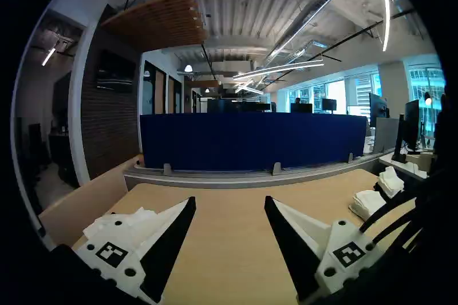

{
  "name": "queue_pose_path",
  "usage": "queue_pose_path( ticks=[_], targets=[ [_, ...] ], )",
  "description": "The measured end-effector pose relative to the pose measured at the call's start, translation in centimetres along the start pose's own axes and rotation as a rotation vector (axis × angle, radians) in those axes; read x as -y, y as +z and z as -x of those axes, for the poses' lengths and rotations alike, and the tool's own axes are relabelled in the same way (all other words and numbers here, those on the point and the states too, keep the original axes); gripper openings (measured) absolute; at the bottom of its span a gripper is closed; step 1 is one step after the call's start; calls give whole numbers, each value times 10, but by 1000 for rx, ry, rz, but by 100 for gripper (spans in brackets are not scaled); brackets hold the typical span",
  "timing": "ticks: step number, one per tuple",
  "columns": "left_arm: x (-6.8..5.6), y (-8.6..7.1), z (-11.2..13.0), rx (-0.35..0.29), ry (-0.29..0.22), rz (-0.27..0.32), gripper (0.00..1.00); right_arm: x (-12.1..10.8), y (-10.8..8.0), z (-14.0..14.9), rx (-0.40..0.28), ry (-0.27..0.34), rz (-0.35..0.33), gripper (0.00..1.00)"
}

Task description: Fold towel

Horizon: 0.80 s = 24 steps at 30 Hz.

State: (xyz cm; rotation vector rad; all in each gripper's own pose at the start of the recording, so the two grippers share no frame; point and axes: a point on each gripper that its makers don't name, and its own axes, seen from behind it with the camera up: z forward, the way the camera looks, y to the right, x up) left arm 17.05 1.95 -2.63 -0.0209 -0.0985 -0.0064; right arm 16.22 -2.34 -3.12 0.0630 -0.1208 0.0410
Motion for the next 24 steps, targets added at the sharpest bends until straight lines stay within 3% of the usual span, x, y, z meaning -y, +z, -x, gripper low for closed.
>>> queue_pose_path(
  ticks=[3, 12, 17, 24],
  targets=[
    [3, 0, -3, -7, -6, -10, 89, 2, -2, -2, -4, -4, 5, 100],
    [-7, 2, 2, -5, 7, 15, 89, 20, -2, 1, 17, 57, -18, 100],
    [-1, 6, 11, -22, 14, -5, 89, 25, 1, 0, 10, 59, -34, 100],
    [10, 13, 42, -17, 60, -47, 89, 29, 9, 13, 32, 12, -40, 100]
  ],
)
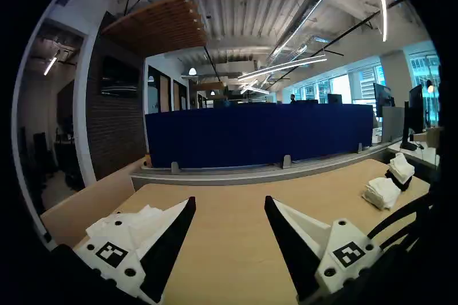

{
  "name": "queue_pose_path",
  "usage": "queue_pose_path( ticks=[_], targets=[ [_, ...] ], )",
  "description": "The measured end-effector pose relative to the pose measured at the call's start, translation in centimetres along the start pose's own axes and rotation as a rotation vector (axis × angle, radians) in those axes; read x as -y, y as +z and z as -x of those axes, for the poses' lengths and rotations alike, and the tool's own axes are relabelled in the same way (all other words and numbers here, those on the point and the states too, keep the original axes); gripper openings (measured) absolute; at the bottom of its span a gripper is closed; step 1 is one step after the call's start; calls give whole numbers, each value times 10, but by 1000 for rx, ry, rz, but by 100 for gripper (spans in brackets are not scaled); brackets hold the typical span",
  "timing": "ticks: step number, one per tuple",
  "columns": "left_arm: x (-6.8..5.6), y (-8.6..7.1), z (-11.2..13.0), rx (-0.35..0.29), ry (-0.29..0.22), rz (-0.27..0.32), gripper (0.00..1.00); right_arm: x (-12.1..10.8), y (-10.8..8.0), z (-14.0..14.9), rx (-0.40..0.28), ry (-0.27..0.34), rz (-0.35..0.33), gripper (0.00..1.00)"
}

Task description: Fold towel

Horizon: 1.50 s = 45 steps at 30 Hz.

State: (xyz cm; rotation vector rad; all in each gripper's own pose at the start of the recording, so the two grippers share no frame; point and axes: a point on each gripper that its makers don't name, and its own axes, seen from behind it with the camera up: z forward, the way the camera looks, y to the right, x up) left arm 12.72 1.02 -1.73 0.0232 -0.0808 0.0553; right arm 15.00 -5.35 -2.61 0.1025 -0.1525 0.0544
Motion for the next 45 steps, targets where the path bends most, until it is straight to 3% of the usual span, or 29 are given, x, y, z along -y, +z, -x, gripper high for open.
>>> queue_pose_path(
  ticks=[5, 12, 26, 32, 45],
  targets=[
    [1, 4, 22, -17, 10, -15, 89, 8, 9, 5, 7, -25, -4, 100],
    [6, 12, 52, -36, -18, -15, 89, 25, 22, 5, 2, -52, -25, 100],
    [10, 28, 120, -46, -61, -5, 89, 54, 40, 33, 18, -112, -67, 100],
    [13, 32, 126, -55, -83, -5, 89, 63, 46, 37, 18, -123, -77, 100],
    [8, 28, 125, -79, -59, -3, 89, 59, 46, 28, -2, -100, -74, 100]
  ],
)
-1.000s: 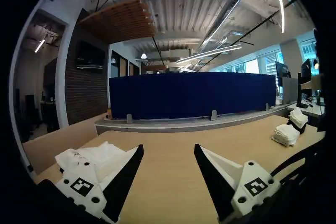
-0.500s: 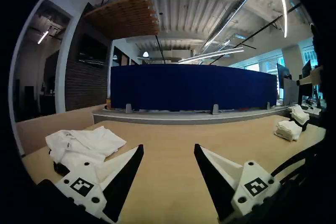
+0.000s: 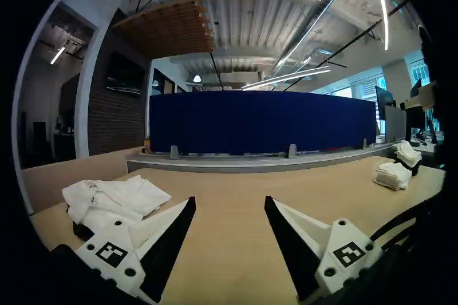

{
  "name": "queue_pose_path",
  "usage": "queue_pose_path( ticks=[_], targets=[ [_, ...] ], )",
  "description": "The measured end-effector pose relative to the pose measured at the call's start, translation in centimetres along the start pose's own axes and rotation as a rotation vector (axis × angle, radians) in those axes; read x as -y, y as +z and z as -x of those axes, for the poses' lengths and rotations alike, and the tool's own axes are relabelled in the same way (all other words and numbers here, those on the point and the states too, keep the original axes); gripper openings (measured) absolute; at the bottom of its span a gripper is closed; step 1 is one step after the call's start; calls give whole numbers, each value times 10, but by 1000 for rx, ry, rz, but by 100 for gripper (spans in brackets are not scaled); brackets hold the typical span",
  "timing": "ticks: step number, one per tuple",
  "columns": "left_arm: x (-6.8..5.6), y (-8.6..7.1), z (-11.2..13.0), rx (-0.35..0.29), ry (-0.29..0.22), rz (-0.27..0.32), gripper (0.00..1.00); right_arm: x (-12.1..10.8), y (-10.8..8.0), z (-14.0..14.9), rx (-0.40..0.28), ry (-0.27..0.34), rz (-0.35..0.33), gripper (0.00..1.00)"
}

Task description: Fold towel

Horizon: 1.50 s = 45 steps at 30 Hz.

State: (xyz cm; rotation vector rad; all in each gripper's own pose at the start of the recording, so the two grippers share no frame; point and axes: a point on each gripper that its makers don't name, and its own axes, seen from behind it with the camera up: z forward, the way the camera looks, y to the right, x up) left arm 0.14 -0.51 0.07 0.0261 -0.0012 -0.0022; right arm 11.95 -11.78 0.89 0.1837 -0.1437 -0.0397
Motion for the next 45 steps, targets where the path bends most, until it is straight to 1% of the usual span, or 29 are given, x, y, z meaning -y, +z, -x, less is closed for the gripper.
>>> queue_pose_path(
  ticks=[5, 8, 14, 17, 20, 24, 29, 35, 39, 45],
  targets=[
    [-1, 0, 1, 0, 0, 2, 89, -6, -2, -1, -6, 10, 0, 100],
    [-1, -1, 0, -1, 1, 1, 89, -11, -3, -4, -15, 5, -1, 100],
    [-2, -1, 1, -1, 1, 1, 89, -24, -8, -25, -64, 8, 6, 100],
    [-2, -1, 0, -1, 2, 1, 89, -34, -14, -33, -95, 14, 14, 100],
    [-2, -2, 0, -1, 2, 1, 89, -48, -20, -30, -110, 28, 32, 100],
    [-1, -2, 0, -1, 2, 2, 89, -71, -26, -13, -117, 56, 57, 100],
    [-1, -2, 0, -1, 2, 1, 90, -99, -32, 18, -122, 107, 97, 100],
    [-1, -3, 0, -1, 2, 1, 89, -122, -37, 53, -147, 148, 133, 100],
    [-1, -3, 0, -1, 2, 1, 89, -130, -35, 77, -143, 165, 146, 100],
    [-1, -3, 0, -1, 2, 2, 89, -127, -26, 105, -133, 176, 137, 100]
  ],
)
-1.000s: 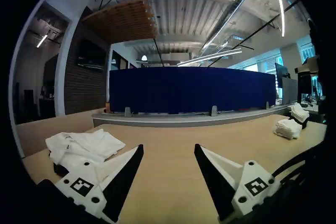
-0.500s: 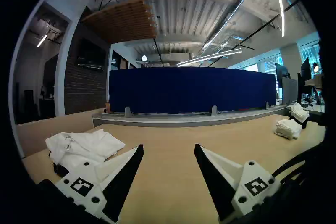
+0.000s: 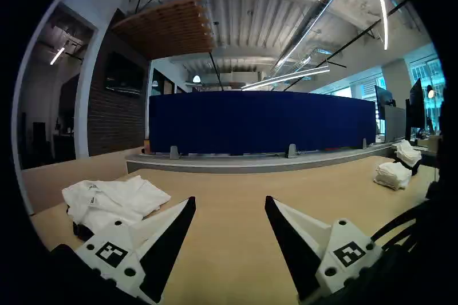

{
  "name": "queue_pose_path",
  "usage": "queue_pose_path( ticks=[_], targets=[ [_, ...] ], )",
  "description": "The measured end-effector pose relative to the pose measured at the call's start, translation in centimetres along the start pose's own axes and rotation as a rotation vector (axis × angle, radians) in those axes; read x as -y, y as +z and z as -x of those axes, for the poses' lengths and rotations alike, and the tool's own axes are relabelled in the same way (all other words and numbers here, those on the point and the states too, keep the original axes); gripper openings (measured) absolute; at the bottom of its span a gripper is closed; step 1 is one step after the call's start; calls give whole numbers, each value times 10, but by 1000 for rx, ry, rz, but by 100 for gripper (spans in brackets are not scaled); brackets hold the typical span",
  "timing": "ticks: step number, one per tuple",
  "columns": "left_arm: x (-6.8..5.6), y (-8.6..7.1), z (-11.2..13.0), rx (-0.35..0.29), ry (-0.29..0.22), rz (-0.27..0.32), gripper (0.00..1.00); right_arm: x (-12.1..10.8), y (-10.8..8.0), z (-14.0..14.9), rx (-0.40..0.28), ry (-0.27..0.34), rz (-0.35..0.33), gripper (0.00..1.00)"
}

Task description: Fold towel

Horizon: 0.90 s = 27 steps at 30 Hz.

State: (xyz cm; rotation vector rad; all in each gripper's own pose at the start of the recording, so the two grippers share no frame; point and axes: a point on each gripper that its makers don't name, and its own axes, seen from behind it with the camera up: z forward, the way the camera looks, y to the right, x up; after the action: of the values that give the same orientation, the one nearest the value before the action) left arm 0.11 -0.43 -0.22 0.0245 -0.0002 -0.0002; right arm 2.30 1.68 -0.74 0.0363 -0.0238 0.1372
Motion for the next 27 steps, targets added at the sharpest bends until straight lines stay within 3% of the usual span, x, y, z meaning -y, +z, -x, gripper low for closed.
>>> queue_pose_path(
  ticks=[27],
  targets=[
    [0, -1, 0, 0, 0, 0, 91, 11, 2, 27, -13, -95, 4, 100]
  ],
)
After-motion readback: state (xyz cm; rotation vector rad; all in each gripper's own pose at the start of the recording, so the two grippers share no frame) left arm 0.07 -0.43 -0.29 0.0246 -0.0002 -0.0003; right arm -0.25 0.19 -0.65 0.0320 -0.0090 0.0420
